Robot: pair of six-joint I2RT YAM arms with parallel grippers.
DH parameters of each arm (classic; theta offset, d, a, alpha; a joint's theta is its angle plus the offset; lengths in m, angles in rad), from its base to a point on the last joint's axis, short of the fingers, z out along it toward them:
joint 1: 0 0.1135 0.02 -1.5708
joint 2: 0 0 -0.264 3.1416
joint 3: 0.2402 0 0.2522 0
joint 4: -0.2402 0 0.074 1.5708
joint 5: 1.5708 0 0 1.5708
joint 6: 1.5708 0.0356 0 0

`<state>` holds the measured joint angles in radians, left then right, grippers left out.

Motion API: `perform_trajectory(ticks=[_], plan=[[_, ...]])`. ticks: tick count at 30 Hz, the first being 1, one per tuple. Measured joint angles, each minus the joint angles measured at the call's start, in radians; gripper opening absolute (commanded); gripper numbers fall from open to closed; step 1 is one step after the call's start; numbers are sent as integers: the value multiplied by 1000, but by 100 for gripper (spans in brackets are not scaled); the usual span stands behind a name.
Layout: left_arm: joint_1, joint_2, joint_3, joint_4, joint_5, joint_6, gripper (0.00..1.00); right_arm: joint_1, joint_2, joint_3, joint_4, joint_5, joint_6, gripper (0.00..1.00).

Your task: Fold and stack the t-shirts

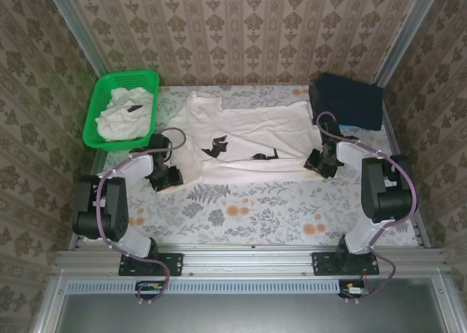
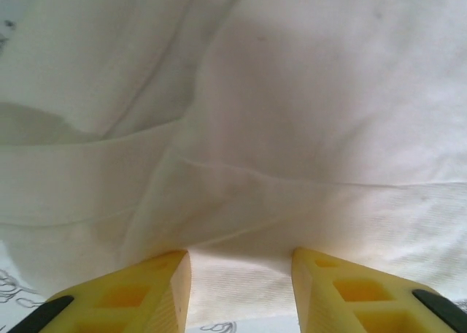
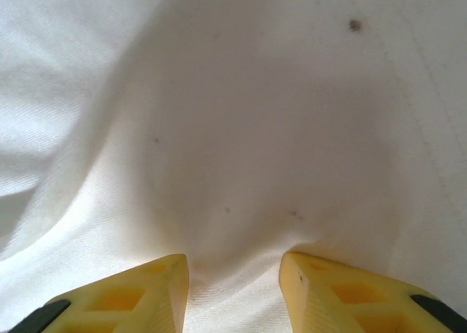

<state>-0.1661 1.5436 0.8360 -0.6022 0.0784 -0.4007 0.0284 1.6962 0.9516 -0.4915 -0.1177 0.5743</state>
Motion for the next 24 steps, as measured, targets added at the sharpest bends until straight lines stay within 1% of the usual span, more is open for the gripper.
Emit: perform_trajectory(ticks=[3,7,10,13,15,18,21,24], plan=[[9,-3,-23,-1,-13,0,38,-3,-15,-16,-5,-1,-3,45],[18,-50,-65,-11,-31,0,36,-5,-46,-44,-29,10,-15,47],[29,-87,-93,-37,-47,0,35,-6,-78,-64,-79,42,-23,50],[31,-93,-95,-55,-60,-1,30,-13,-107,-76,-146,100,-26,52],[32,-94,-95,-66,-78,-5,30,-19,-129,-76,-185,137,-32,55],[42,-105,-95,-80,-102,-9,29,-14,-185,-76,-208,146,-48,56],[45,-131,-94,-105,-124,-17,29,55,-229,-59,-209,137,-52,54],[44,-181,-83,-127,-129,-26,31,167,-201,11,-200,117,-53,50]])
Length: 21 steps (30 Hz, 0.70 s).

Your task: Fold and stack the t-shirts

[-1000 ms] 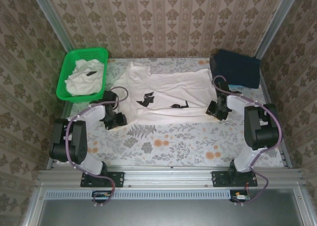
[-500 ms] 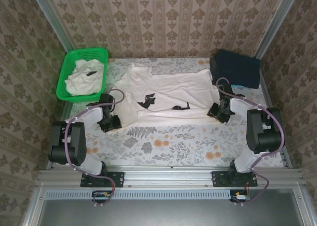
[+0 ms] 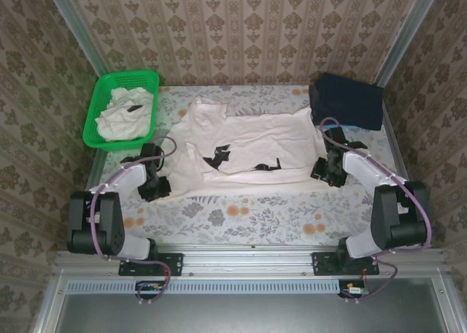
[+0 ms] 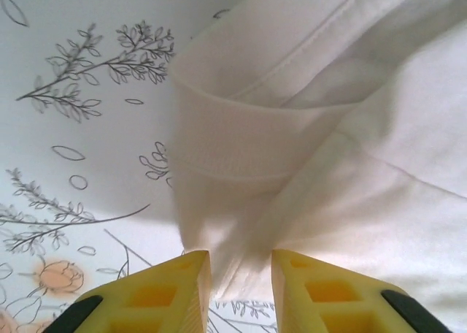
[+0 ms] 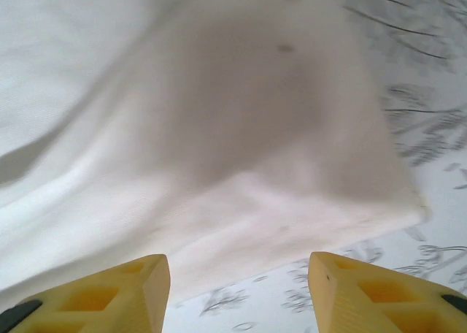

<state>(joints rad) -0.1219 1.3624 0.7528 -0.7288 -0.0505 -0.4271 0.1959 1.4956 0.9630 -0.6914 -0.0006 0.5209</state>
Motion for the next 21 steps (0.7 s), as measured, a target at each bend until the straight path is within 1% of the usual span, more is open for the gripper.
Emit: perform_trajectory(ticks=[3,6,9,12,16,21], plan=[[-22,-46,42,4,2,-10,34,85,103,91,34,-23,-2,50],[-97,-34,88,60,37,-15,34,127,197,133,65,-43,-2,50],[-175,61,138,136,93,-15,33,136,259,148,64,-51,-2,50],[-216,180,161,196,127,-15,33,127,293,161,62,-50,-2,51],[-199,267,146,217,136,-15,32,90,321,195,63,-48,-11,52],[-121,243,90,282,200,-15,32,-15,352,203,67,-50,-40,53]])
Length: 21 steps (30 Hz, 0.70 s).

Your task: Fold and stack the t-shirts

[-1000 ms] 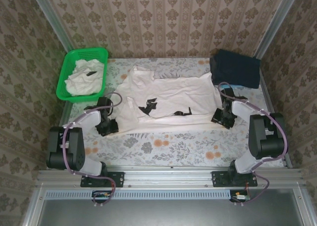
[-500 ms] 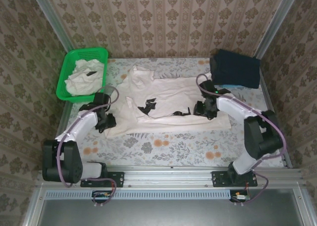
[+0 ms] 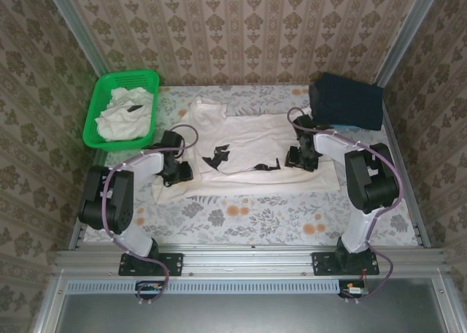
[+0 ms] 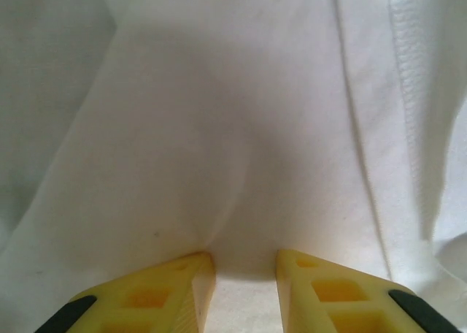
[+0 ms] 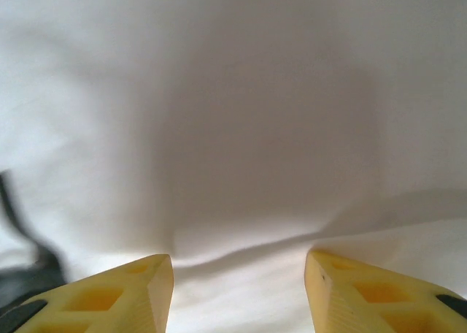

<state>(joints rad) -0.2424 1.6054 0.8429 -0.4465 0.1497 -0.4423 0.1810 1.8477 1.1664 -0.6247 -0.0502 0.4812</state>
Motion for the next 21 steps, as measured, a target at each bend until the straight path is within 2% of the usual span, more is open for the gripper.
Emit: perform_trajectory(ticks=[6,10,12,15,18,21], plan=[[27,-14,-18,19,38,0,32,-53,-8,8,-11,7,-19,58],[28,-31,-18,-17,5,0,32,-38,-123,-37,-14,42,-31,70],[33,-50,-20,-56,-17,0,32,0,-214,-74,-9,52,-29,71],[41,-88,-39,-104,-42,0,33,117,-311,-129,18,47,-19,71],[44,-142,-70,-145,-68,-1,35,227,-308,-183,52,36,5,71],[61,-188,-92,-171,-77,-3,35,248,-271,-255,51,45,31,71]])
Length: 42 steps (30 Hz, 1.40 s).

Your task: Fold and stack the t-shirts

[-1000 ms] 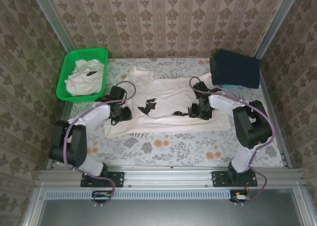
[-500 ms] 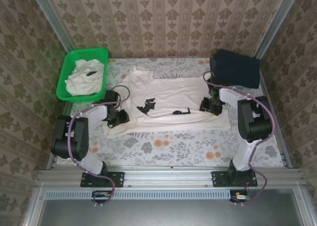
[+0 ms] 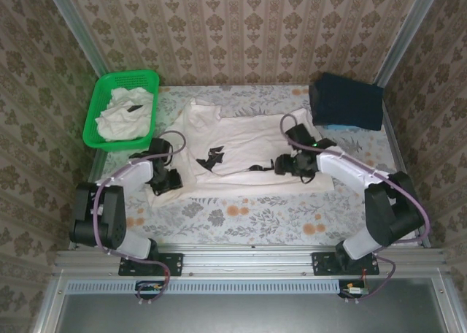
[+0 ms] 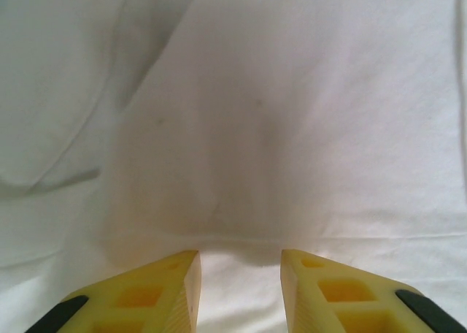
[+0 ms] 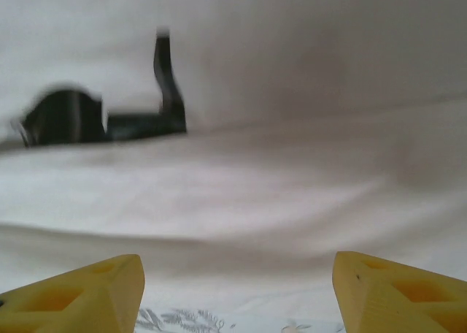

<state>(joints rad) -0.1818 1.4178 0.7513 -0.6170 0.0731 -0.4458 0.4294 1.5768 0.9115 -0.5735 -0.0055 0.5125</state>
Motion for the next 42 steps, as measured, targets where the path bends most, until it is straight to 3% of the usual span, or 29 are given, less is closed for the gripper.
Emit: perform_trajectory(ticks=[5,10,16,21,26,31,42], plan=[[-4,-11,35,-18,-2,0,43,-46,14,-47,-19,34,26,71],[-89,13,163,-15,1,-5,48,-63,-8,-65,-24,35,46,75],[-183,163,293,27,9,-4,48,-63,-37,-68,-42,23,49,77],[-212,313,319,35,13,-4,48,-63,-54,-11,-58,21,48,78],[-230,333,312,46,24,-16,21,-66,-54,40,-58,25,39,78],[-237,333,326,48,32,-19,10,-67,-36,43,-58,26,33,78],[-238,409,521,4,32,-6,13,-72,7,43,-30,20,-6,78]])
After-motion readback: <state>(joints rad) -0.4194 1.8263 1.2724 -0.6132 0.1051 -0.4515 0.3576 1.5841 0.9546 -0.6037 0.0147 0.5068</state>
